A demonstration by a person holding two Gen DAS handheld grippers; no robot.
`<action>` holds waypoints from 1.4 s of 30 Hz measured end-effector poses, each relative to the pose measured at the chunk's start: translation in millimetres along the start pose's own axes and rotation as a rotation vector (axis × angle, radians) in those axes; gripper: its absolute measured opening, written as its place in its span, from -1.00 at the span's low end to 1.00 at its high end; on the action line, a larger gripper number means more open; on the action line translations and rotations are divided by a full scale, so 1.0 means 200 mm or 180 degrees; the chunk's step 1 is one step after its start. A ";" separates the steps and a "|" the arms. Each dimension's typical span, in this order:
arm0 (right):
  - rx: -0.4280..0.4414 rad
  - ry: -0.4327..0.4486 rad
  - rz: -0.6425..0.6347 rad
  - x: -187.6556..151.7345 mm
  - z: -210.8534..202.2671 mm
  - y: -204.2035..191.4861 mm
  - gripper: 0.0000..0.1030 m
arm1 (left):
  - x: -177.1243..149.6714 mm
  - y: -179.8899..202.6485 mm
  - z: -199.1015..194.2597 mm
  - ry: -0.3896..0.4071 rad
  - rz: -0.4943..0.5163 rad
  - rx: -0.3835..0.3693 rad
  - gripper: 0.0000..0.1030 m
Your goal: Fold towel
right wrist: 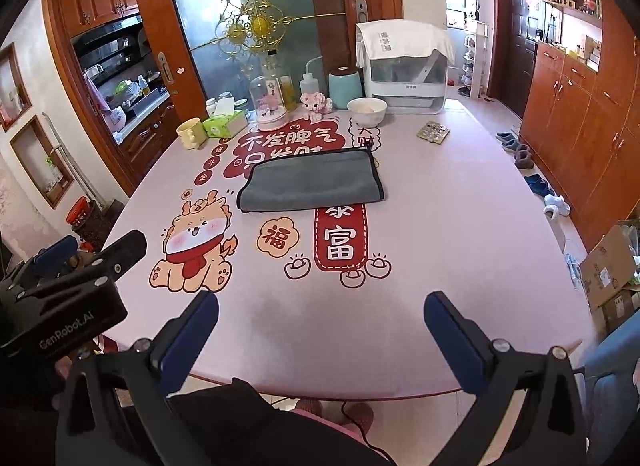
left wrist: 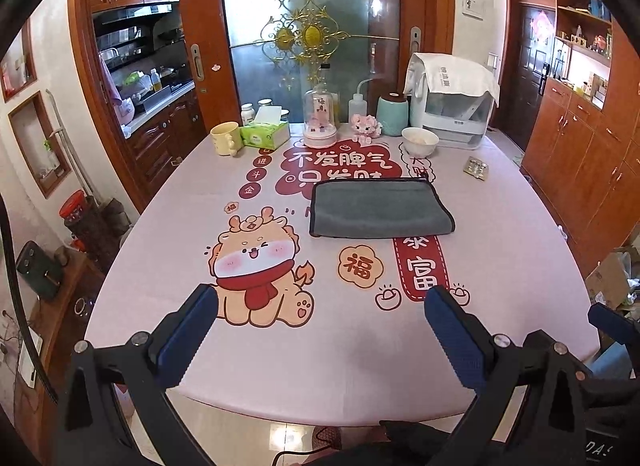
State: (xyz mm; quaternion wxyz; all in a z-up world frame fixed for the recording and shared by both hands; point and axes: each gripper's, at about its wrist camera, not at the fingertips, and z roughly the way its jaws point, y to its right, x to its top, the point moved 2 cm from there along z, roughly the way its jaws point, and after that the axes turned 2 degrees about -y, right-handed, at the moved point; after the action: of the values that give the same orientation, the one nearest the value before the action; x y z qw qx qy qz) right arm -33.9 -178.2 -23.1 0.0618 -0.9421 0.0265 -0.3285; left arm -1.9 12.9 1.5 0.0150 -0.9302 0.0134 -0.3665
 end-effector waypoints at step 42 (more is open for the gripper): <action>0.0001 -0.0074 0.0006 -0.04 0.03 0.02 1.00 | -0.02 0.03 0.00 -0.0028 0.0008 -0.0042 0.99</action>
State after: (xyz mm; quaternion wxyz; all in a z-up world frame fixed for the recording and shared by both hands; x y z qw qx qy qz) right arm -36.7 -181.3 -33.2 0.0626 -0.9458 0.0267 -0.3174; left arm -4.4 6.2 -1.2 0.0094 -0.9319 0.0169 -0.3623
